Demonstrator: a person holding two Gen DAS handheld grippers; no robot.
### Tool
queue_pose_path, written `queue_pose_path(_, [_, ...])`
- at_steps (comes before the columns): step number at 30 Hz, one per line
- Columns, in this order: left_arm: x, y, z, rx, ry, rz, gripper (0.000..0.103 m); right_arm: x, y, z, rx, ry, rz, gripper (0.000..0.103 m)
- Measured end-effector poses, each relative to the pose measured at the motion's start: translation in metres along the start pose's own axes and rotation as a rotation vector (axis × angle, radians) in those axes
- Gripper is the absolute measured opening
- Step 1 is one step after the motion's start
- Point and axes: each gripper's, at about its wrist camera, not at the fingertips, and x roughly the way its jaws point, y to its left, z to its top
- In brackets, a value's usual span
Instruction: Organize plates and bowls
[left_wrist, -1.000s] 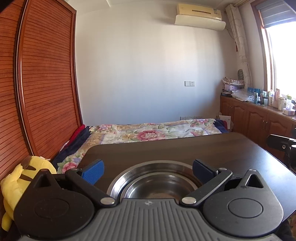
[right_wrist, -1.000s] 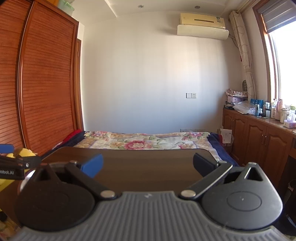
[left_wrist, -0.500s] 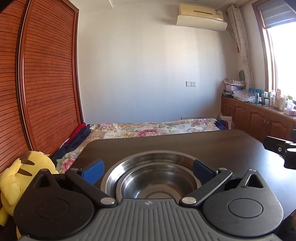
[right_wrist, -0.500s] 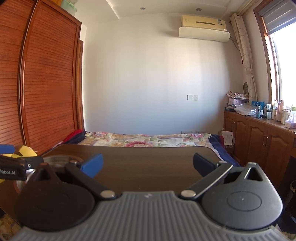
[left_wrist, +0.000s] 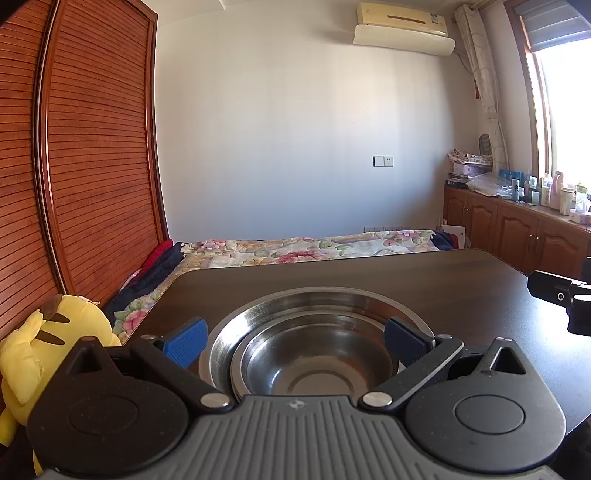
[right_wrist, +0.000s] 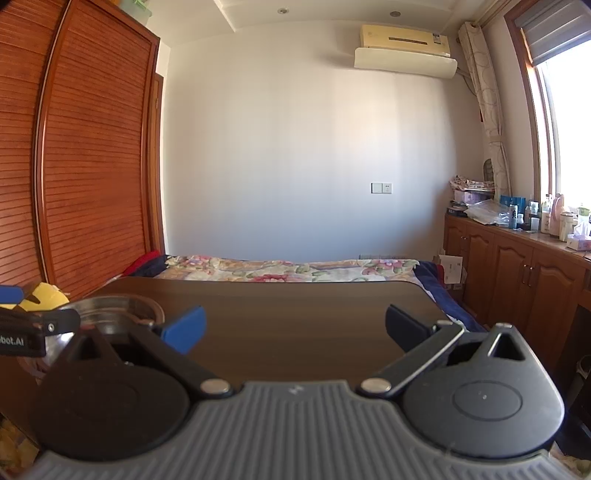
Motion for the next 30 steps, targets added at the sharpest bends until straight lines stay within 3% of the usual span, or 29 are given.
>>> queue_pose_path(30, [-0.0023, 0.0017, 0.0007, 0.003, -0.002, 0.004, 0.103, 0.0032, -0.0039, -0.002, 0.0, 0.011, 0.001, 0.103])
